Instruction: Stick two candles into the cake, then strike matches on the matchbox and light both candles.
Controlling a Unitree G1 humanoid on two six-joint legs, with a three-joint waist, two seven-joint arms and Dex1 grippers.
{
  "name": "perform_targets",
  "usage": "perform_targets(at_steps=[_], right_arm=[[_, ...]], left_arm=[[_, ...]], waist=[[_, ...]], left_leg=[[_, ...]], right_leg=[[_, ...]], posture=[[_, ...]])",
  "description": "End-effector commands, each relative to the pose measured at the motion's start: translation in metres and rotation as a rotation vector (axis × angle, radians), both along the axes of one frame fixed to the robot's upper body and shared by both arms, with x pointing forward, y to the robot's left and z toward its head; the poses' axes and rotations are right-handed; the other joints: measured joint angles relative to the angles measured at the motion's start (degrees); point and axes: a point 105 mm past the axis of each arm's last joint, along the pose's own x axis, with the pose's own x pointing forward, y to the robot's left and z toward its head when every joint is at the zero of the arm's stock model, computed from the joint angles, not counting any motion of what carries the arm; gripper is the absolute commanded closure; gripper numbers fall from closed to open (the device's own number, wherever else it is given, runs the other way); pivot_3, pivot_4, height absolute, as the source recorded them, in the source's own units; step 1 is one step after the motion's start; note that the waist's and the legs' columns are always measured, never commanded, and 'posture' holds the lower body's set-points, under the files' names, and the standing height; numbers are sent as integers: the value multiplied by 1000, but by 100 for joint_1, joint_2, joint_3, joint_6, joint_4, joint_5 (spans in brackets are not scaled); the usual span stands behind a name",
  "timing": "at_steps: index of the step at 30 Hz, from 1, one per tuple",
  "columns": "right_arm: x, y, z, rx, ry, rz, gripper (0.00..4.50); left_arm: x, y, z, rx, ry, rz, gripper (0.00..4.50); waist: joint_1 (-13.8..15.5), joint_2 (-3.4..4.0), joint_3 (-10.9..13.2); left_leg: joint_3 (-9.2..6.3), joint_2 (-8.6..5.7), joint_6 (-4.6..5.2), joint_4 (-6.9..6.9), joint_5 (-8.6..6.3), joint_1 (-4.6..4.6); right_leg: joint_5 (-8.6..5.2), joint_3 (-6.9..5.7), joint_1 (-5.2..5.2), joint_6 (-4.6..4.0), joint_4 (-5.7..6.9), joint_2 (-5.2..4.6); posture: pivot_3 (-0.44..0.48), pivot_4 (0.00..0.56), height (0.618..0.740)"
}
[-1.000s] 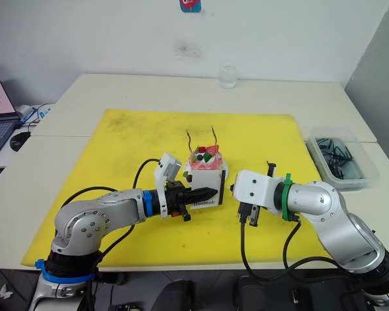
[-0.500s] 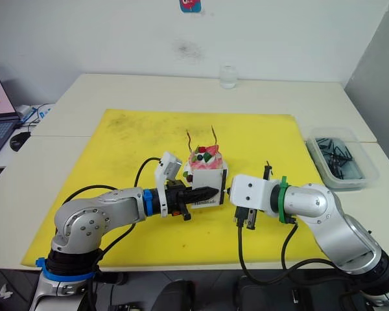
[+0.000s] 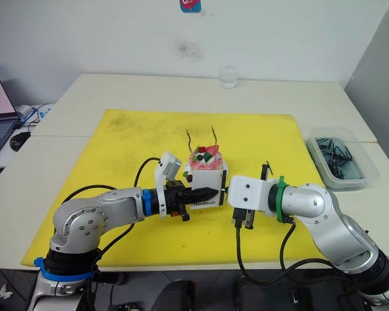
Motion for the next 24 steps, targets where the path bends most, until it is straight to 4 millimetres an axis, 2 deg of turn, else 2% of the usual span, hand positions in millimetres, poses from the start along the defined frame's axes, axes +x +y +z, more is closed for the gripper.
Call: perform_targets(at_steps=[1, 16, 24], right_arm=[[2, -2, 11, 0, -65, 1, 4482], [5, -2, -5, -57, -79, 17, 4482], [-3, -2, -24, -127, -45, 94, 4482]], left_arm=[[-3, -3, 7, -13, -31, -12, 4500], [-7, -9, 13, -55, -28, -37, 4500], [-4, -11, 20, -86, -47, -32, 4500]], waist=[[0, 0, 0], [0, 0, 0], [1, 0, 0]], left_leg=[[0, 0, 0, 0, 0, 0], [0, 0, 0, 1, 0, 0], [-1, 0, 0, 2, 0, 0]], right_leg=[[0, 0, 0, 0, 0, 0], [0, 0, 0, 0, 1, 0], [0, -1, 0, 0, 2, 0]], posture=[[0, 150, 740], [0, 150, 740], [0, 150, 740]])
